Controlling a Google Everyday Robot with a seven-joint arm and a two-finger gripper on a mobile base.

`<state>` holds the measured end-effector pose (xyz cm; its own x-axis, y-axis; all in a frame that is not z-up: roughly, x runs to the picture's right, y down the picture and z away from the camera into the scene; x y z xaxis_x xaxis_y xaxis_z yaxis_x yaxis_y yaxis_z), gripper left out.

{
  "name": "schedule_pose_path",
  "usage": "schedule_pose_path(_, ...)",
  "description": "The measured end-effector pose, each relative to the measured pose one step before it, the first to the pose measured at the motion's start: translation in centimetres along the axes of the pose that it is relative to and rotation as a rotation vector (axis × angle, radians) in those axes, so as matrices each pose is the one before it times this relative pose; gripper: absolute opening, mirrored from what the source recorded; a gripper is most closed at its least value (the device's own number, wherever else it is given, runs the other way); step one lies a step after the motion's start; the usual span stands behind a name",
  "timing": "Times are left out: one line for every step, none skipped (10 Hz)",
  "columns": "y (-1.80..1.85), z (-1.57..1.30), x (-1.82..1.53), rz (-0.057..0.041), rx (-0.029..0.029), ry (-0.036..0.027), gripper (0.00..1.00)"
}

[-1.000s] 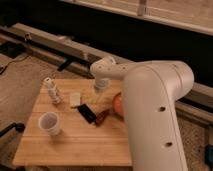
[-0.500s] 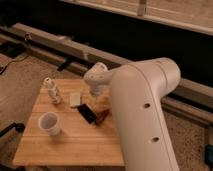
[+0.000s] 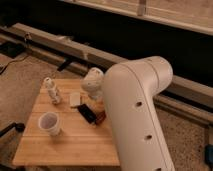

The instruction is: Push the eraser across the table

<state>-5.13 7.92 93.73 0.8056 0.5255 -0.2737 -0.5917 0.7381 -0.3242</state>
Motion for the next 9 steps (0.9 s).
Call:
schedule_pose_path(0.214, 0.097, -0.082, -0.01246, 0.00841, -0.00352, 0.8)
schedule_pose_path(0.298, 0.102, 0.087, -0.01446, 0.00638, -0.00037, 0.8)
schedule_pose_path(0.334, 0.011, 0.135, -0.01347, 0.00365, -0.00087, 0.8)
schedule_pose_path(0.405, -0.002, 0.062, -0.01207, 0.0008, -0.00172, 0.8)
schedule_pose_path(0.535, -0.14, 0.091, -0.01681, 0.00049, -0.00339, 0.8)
schedule_pose_path(0.663, -0.192, 0.121, -0.01888, -0.00294, -0.00296, 0.8)
schedule_pose_path(0.628, -0.223, 0.064, -0.01439, -0.0026, -0.00282, 0.8)
schedule_pose_path(0.989, -0.337, 0.13, -0.02038, -0.00545, -0.00344, 0.8)
schedule_pose_path(1.209, -0.39, 0.153, -0.0249, -0.00905, -0.00287, 0.8)
